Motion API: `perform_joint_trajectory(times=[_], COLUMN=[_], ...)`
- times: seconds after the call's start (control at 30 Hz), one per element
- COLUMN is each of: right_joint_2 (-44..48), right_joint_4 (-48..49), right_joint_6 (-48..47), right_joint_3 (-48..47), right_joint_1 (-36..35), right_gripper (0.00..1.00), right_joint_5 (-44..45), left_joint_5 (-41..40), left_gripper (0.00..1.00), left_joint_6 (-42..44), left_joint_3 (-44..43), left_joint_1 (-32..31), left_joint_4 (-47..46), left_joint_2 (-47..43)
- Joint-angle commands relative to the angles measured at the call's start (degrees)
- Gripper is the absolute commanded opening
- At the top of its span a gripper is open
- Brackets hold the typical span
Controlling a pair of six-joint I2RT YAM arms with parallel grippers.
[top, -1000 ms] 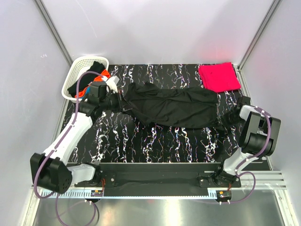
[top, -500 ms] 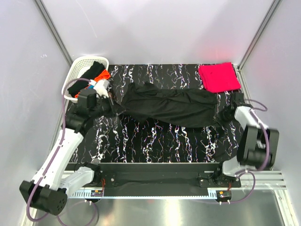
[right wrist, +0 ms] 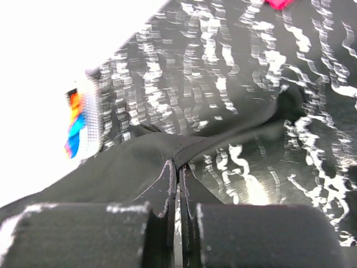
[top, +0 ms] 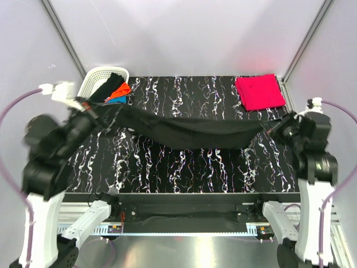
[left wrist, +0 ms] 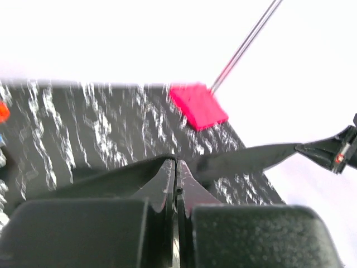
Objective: Fold and stack the t-shirts
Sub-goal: Flatten the tshirt out
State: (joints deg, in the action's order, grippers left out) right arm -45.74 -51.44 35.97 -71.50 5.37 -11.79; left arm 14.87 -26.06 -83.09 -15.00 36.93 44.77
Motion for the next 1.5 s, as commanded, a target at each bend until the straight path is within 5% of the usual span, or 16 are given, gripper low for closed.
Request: perform_joint_trajectory(times=[0.0,0.23,0.47,0.83,0.97,1.17,1.47], right_joint_2=[6.77,13.04,9.09,-6.90,-14.63,-27.38,-24.15], right_joint_4=[-4.36,-7.53,-9.91,-3.33,7.29,11.45,9.88], right_joint_6=[-1.42,0.86,2.70,7.28,5.70,4.47,3.50], right_joint_3=[-4.34,-12.24,-17.89,-5.85,-1.19,-7.06,-10.41], right_joint_1=[-1.32,-1.59,-1.59,-1.59,-1.59,-1.50,-1.59], right_gripper=[0.00,0.00,0.00,0.00,0.00,0.00,0.00], right_joint_5=[-5.77,-12.73,-5.63,13.72,20.13,21.90,19.01], left_joint_5=[-1.95,-3.53,-3.54,-1.52,1.20,4.46,7.80], left_gripper=[0.00,0.00,0.00,0.00,0.00,0.00,0.00], left_joint_6=[5.31,7.26,6.38,9.45,10.33,9.11,4.44], left_joint_3=[-8.83,-20.17,-19.93,-13.06,-21.29,-37.38,-37.59], left_joint_1=[0.15,0.15,0.15,0.15,0.76,2.96,5.25], left_joint_4=[0.60,5.43,3.61,-13.27,-19.26,-20.05,-23.04], left_joint_2=[-6.09,-11.20,-5.76,27.85,42.91,58.65,53.41])
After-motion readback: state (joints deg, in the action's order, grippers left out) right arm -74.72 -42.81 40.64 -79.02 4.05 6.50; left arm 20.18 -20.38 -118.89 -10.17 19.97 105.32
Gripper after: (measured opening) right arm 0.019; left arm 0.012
